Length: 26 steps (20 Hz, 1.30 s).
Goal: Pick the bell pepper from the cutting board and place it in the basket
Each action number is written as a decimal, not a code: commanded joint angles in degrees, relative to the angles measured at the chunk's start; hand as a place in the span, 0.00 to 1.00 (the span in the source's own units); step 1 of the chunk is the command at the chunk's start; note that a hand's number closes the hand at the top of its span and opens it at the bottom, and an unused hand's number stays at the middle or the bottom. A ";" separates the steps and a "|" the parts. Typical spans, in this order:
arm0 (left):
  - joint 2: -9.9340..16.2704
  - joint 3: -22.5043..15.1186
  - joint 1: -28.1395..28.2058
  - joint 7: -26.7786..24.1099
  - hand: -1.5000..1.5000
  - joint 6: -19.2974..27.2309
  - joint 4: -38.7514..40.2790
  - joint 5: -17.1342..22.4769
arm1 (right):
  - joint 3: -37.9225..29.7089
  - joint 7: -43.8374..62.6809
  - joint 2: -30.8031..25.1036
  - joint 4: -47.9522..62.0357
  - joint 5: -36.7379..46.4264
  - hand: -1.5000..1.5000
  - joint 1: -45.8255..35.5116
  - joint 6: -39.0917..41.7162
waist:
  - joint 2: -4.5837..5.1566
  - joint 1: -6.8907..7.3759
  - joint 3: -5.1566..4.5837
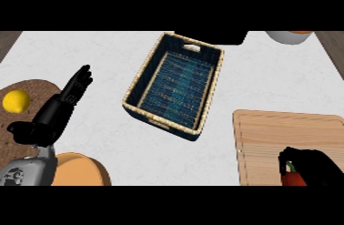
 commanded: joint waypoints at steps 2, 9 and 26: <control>0.24 -0.37 -0.17 -0.81 0.50 -0.50 0.35 -0.38 | 17.56 15.22 14.90 -5.48 10.33 1.00 -2.73 0.76 | 0.34 1.97 0.52; -1.37 -2.64 -1.84 0.09 0.50 -0.69 0.65 -0.76 | 32.71 31.99 15.45 -3.44 8.56 1.00 -9.40 -3.83 | 0.60 4.07 0.62; -1.87 -3.13 -2.85 0.68 0.50 0.15 1.51 -1.78 | 54.52 63.07 15.38 -12.15 1.69 1.00 -27.14 -40.06 | -0.57 3.79 0.59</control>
